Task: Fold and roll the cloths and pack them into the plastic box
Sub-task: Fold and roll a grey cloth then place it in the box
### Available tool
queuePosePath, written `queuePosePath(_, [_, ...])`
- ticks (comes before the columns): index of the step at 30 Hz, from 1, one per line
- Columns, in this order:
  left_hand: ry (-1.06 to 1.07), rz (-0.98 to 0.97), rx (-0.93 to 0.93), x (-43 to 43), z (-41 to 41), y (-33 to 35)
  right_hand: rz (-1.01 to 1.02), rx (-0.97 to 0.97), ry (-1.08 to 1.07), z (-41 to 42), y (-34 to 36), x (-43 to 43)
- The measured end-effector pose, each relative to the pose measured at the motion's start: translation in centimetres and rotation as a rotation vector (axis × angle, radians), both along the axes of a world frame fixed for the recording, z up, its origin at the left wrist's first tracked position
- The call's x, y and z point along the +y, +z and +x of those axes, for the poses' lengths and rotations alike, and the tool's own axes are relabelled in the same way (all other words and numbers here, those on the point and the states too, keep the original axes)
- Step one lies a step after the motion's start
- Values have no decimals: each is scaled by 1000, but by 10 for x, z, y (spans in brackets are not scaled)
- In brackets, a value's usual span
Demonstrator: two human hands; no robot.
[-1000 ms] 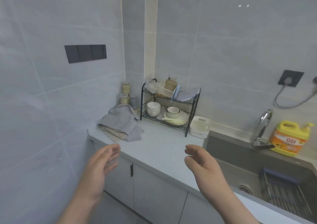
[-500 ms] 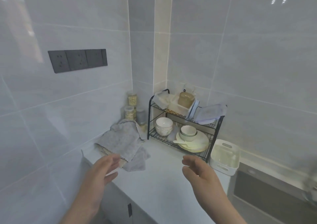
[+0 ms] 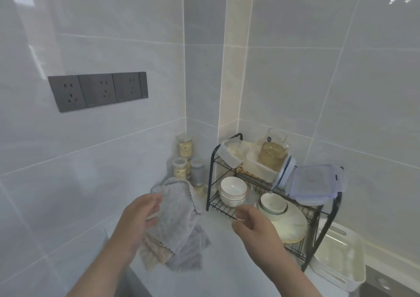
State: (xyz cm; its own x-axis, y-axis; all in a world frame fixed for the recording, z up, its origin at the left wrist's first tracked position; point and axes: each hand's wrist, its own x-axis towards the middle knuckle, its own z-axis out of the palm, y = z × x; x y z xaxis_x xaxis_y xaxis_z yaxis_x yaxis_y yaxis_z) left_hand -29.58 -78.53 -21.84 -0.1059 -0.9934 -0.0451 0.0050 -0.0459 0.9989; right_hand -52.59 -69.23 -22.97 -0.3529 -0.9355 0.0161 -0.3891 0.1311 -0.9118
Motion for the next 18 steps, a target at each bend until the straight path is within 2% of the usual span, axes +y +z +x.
queuePosePath(4, [-61,14,-63,-88,-11,-14,70,38,-47,3,-25,-71])
queuePosePath(11, [-252,-100,-469,-257,-12,-74,266,103,-163,32,-85,-216])
queuePosePath(18, [-363,-208,-809,-333,-23,-151,334,174,-213,58,-135,-302])
